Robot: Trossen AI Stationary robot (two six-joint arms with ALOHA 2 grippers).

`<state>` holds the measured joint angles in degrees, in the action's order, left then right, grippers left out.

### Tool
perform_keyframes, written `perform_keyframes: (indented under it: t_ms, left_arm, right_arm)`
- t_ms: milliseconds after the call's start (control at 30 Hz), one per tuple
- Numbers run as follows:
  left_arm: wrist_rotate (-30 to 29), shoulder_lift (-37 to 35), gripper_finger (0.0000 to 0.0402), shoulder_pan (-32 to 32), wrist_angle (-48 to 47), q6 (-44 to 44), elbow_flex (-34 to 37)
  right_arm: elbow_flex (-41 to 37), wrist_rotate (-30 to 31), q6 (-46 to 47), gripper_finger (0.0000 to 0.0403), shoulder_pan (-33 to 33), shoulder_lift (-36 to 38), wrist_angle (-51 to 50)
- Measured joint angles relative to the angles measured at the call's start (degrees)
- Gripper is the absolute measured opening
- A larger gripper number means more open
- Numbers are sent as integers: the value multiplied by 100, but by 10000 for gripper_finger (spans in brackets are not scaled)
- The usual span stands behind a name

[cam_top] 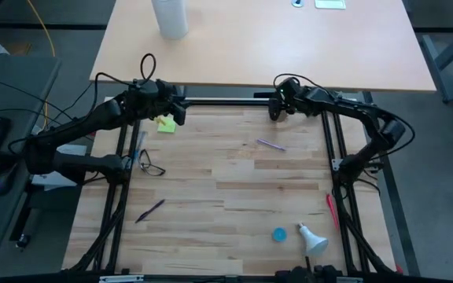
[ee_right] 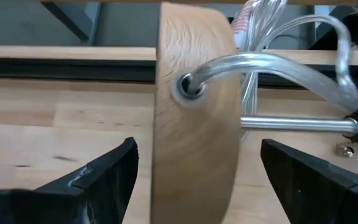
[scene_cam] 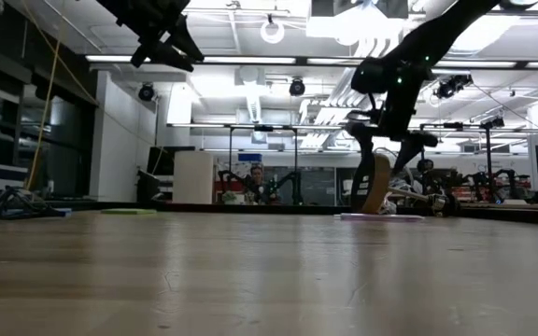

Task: Screw lightbulb
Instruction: Insert the lightbulb into the lamp

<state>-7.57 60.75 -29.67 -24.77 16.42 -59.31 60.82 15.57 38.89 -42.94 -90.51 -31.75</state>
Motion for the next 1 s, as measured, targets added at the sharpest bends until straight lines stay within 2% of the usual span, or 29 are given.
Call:
perform_keyframes:
  t_ms: [133,233,333,467,633,733,833,1000]
  left_arm:
    - [-4,9,165,0,8,1,0]
    - [-3,10,165,0,6,3,0]
    - [-21,9,166,2,6,0,0]
    - [-127,9,166,0,13,-1,0]
    - [-565,9,166,2,118,-119,2]
    - [-620,9,166,-23,387,-148,2]
    - [-42,9,166,-122,744,16,2]
    - [1762,4,176,-313,1493,712,0]
  right_arm:
    - [0,-64,-34,327,7,-257,393]
    - [0,-59,-8,300,44,-316,446]
    - [0,69,-52,236,125,-257,330]
    - [-2,228,-182,116,274,-28,107]
    - [-7,308,-584,115,468,379,112]
    - [-7,354,-650,115,614,755,179]
    - [-7,269,-810,115,862,1207,378]
    - [-7,-183,-1060,115,1511,1960,1154]
